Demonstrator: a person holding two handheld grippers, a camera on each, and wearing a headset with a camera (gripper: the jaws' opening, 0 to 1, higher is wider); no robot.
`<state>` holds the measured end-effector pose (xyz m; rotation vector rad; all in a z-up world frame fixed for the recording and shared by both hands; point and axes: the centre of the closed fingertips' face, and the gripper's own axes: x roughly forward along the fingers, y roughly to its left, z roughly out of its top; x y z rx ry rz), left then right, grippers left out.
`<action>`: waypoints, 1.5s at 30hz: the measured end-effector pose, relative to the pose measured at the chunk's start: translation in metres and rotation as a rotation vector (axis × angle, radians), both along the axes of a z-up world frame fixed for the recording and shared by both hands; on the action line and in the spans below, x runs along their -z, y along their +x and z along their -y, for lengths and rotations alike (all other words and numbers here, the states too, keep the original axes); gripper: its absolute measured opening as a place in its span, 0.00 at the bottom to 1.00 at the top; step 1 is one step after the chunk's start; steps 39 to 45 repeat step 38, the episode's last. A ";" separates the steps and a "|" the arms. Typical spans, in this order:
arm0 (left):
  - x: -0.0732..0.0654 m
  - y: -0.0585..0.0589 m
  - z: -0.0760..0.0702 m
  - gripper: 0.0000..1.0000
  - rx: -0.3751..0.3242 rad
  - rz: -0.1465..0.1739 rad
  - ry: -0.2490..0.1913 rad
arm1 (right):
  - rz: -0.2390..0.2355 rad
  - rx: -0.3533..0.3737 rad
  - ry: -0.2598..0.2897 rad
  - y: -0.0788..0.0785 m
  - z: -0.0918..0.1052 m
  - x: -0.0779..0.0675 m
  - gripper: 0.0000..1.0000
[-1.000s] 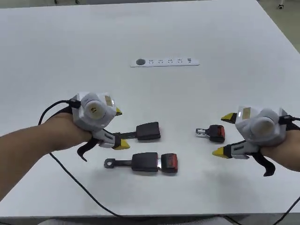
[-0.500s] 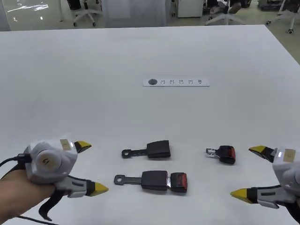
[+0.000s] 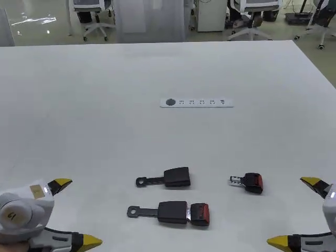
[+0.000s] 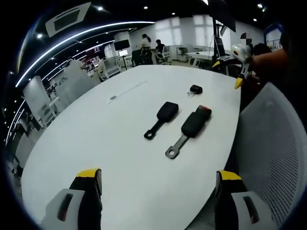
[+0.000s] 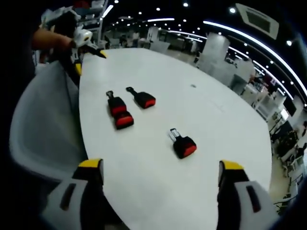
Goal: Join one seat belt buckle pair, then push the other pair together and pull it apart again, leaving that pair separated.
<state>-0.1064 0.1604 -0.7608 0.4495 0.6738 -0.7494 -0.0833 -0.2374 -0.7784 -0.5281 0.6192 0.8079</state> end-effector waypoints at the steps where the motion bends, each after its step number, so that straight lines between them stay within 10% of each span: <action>1: 0.001 -0.001 0.000 1.00 0.007 -0.002 0.010 | 0.001 0.007 -0.001 0.000 0.000 0.000 1.00; 23: 0.013 -0.024 0.018 1.00 0.058 -0.027 0.047 | 0.006 0.079 0.050 -0.005 -0.003 -0.003 1.00; 27: 0.012 -0.036 0.023 1.00 0.098 -0.049 0.125 | 0.013 0.012 -0.014 -0.010 -0.008 -0.005 1.00; 30: 0.001 -0.031 0.031 1.00 0.076 -0.026 0.070 | 0.016 0.012 0.006 -0.007 -0.011 -0.011 1.00; 45: 0.007 -0.031 0.021 1.00 0.064 -0.031 0.074 | 0.005 0.053 0.048 0.001 -0.016 -0.010 1.00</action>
